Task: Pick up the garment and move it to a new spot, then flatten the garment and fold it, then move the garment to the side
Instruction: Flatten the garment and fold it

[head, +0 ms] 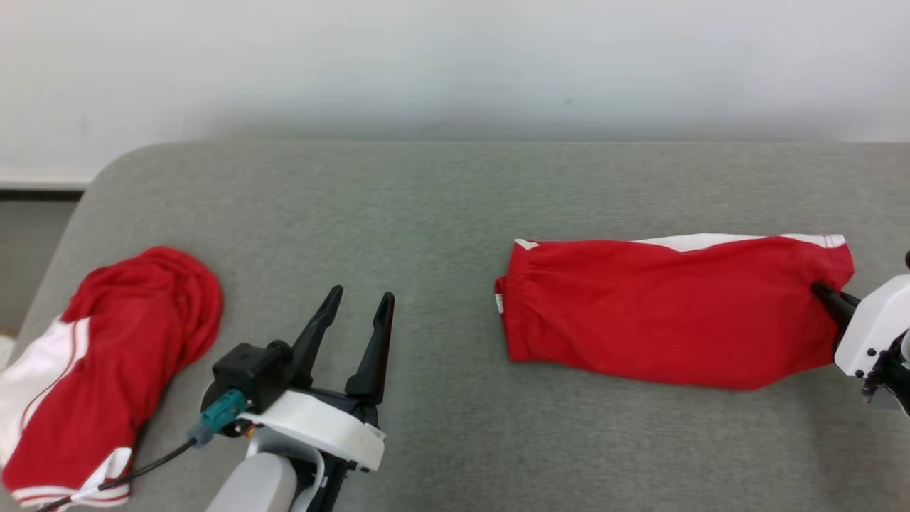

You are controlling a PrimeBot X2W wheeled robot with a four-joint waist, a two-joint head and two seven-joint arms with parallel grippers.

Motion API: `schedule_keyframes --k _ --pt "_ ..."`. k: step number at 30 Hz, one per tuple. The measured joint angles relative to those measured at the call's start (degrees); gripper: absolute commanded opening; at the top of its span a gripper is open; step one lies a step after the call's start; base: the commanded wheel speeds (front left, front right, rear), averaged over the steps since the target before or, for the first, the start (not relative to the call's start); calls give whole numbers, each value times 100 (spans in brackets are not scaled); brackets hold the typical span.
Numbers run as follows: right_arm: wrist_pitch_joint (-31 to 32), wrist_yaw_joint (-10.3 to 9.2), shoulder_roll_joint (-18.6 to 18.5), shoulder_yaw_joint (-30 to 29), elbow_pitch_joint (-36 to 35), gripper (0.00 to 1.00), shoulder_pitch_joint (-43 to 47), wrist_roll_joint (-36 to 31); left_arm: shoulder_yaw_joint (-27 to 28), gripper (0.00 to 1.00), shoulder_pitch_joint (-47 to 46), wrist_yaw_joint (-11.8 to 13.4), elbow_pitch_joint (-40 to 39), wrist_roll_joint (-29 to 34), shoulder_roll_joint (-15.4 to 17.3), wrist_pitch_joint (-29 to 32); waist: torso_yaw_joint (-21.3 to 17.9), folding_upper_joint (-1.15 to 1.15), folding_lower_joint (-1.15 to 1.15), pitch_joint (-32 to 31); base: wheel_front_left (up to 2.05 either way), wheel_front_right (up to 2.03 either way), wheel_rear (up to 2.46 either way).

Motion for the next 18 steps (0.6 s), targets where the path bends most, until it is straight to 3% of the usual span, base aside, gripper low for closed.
schedule_keyframes --k 8,18 --pt "-339 0 -181 120 -142 0 23 -155 146 100 134 -77 -20 51 -120 0 -399 0 0 -140 0 0 0" --pt "-274 0 142 732 -309 0 -539 -803 378 100 437 -135 -49 193 -361 0 -165 0 0 -277 0 0 0"
